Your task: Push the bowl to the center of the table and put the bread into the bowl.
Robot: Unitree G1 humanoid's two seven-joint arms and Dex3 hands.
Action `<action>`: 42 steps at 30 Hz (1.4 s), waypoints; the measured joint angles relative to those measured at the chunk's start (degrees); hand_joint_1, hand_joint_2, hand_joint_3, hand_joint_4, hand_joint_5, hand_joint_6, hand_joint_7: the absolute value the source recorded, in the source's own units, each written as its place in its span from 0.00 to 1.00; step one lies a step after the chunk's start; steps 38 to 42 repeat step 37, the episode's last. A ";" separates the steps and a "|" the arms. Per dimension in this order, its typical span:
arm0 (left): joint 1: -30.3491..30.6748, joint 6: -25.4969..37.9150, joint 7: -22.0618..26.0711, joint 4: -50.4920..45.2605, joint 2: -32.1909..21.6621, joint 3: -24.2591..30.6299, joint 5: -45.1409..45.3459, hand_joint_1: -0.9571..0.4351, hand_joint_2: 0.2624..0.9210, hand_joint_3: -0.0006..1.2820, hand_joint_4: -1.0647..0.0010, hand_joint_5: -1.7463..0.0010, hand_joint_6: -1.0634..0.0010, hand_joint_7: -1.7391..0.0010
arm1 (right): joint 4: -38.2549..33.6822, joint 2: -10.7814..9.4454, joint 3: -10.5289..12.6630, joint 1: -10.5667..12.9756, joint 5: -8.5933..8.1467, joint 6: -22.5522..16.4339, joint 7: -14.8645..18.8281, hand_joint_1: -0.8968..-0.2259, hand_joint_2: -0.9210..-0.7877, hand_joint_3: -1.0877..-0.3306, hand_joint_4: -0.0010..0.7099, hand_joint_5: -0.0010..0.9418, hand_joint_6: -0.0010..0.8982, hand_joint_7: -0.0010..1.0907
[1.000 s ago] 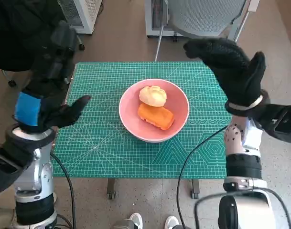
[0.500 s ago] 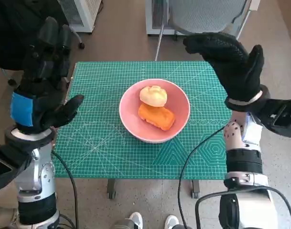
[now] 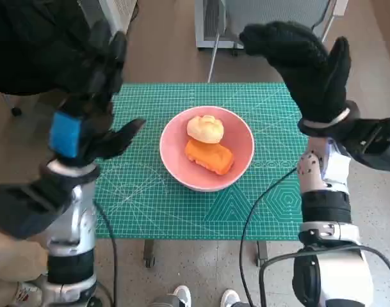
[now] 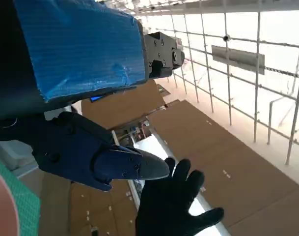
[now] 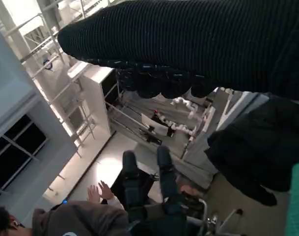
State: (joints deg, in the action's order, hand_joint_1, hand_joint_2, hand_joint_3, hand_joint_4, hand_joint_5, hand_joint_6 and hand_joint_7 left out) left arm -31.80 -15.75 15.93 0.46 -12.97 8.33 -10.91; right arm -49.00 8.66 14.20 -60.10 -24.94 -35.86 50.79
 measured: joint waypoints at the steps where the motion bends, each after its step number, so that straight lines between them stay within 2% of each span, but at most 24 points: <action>1: -0.42 -0.19 -0.03 0.63 0.03 -0.16 0.14 0.29 1.00 0.20 1.00 1.00 0.96 1.00 | -0.01 -0.03 -0.01 0.01 0.09 -0.01 -0.01 0.39 0.00 0.56 0.27 0.00 0.24 0.00; 7: -1.62 -0.39 0.58 2.89 0.16 -0.73 -0.40 0.29 1.00 0.20 1.00 1.00 0.97 1.00 | -0.02 -0.04 0.05 0.01 0.39 -0.20 -0.10 0.39 0.00 0.56 0.26 0.00 0.23 0.00; 11: -1.67 -0.45 1.44 3.88 0.27 -0.70 -1.37 0.38 1.00 0.19 1.00 1.00 0.97 1.00 | -0.15 -0.02 0.13 0.02 0.39 -0.39 -0.10 0.39 0.00 0.55 0.26 0.00 0.23 0.00; 13: -1.67 -0.75 1.28 4.23 0.30 -0.70 -1.09 0.45 1.00 0.20 1.00 1.00 0.97 1.00 | -0.21 -0.02 0.14 0.04 0.40 -0.55 -0.09 0.40 0.00 0.55 0.26 0.00 0.23 0.00; 15: -1.67 -1.29 0.57 4.58 0.32 -0.71 -0.24 0.54 1.00 0.22 1.00 1.00 0.97 1.00 | -0.20 0.02 0.16 0.08 0.40 -0.67 -0.09 0.41 0.00 0.55 0.26 0.00 0.23 0.00; 18: -1.67 -2.09 -0.84 5.13 0.33 -0.73 1.54 0.61 1.00 0.26 1.00 1.00 0.97 1.00 | -0.17 0.14 0.19 0.15 0.40 -0.72 -0.09 0.41 0.00 0.55 0.26 0.00 0.23 0.00; 29: -1.78 -2.95 -2.36 6.18 0.48 -1.06 3.25 0.64 1.00 0.30 1.00 1.00 0.98 1.00 | 0.00 0.27 0.24 0.24 0.42 -0.99 -0.09 0.41 0.00 0.55 0.26 0.00 0.23 0.00; 37: -2.80 -2.88 0.45 7.72 0.88 -1.12 -0.59 0.63 1.00 0.31 1.00 1.00 0.98 1.00 | 0.07 0.50 0.21 0.47 0.53 -1.68 -0.08 0.41 0.00 0.55 0.26 0.00 0.23 0.00; 42: -2.80 -2.88 0.45 7.72 0.88 -1.12 -0.59 0.63 1.00 0.31 1.00 1.00 0.98 1.00 | 0.07 0.50 0.21 0.47 0.53 -1.68 -0.08 0.41 0.00 0.55 0.26 0.00 0.23 0.00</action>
